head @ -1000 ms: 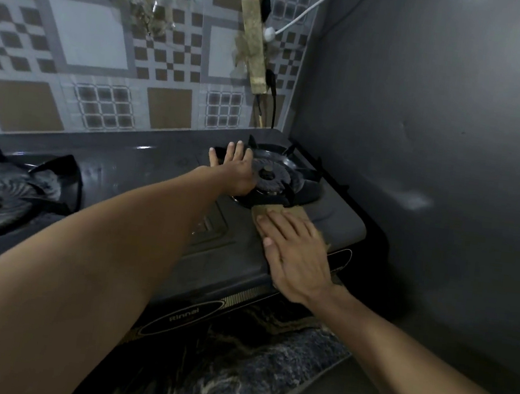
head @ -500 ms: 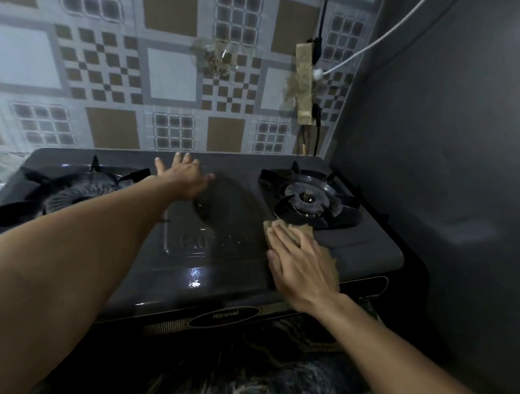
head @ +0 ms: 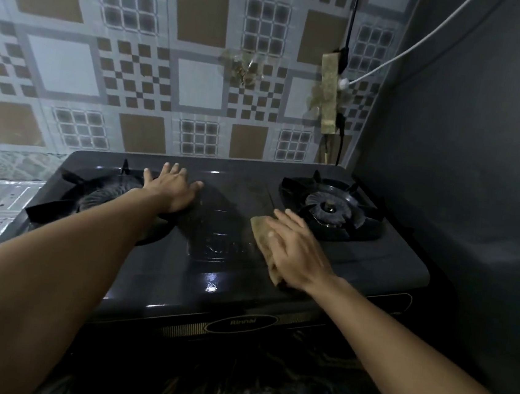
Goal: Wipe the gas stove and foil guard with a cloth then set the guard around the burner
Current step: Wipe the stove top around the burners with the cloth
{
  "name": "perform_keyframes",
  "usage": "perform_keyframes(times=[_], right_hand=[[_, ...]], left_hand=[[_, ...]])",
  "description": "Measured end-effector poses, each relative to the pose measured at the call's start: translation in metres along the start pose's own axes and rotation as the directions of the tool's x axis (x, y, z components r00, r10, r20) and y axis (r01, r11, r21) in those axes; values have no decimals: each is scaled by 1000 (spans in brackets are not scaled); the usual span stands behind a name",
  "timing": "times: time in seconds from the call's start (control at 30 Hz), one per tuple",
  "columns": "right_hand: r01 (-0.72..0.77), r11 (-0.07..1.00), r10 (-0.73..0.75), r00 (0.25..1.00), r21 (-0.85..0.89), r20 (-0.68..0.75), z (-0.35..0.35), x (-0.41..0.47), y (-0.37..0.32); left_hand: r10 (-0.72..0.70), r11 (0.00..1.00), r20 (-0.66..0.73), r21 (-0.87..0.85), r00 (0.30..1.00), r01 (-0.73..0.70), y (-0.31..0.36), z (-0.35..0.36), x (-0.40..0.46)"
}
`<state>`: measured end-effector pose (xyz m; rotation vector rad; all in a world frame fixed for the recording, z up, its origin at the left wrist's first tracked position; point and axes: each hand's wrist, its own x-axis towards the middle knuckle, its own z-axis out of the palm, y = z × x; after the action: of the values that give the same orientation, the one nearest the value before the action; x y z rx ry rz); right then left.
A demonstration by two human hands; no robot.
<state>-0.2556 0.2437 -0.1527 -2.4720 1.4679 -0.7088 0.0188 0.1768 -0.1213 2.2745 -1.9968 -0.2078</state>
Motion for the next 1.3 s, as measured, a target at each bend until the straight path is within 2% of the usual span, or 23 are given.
perform_keyframes(times=[0.07,0.13,0.23,0.37,0.47,0.6,0.77,1.0,1.13,1.3], right_hand=[[167,981,-154,979,-94,131,-8,-11,11],[241,950,-188,950,-201,250,-5,-9,17],[167,933,-78,959,-318,273,12,16,9],[1,936,116,944,-352,310,28,64,-5],[-73,927,206,919,-368,337,37,102,-2],[-159,912,289,903,-378,318,45,145,6],[-175,899,312,899,-402,306,56,185,14],[-25,921,170,923,-389,345,62,204,2],[236,930,-106,907,-281,409,79,198,-38],[358,911,-249,874,-206,416,88,179,-69]], left_hand=[[15,1000,-5,-13,1000,-16,-10,4,0],[38,998,-30,-47,999,-39,-17,9,1],[51,992,-74,-115,996,-59,-20,8,1],[21,986,-78,-165,997,-34,-23,2,1],[28,989,-88,-146,996,-41,-30,6,4],[31,987,-98,-155,995,-46,-34,14,9],[23,984,-90,-176,996,-38,-34,17,10],[10,976,-106,-215,994,-33,-32,15,5],[4,970,-100,-241,995,-28,-33,14,4],[-3,959,-119,-282,993,-31,-33,14,3]])
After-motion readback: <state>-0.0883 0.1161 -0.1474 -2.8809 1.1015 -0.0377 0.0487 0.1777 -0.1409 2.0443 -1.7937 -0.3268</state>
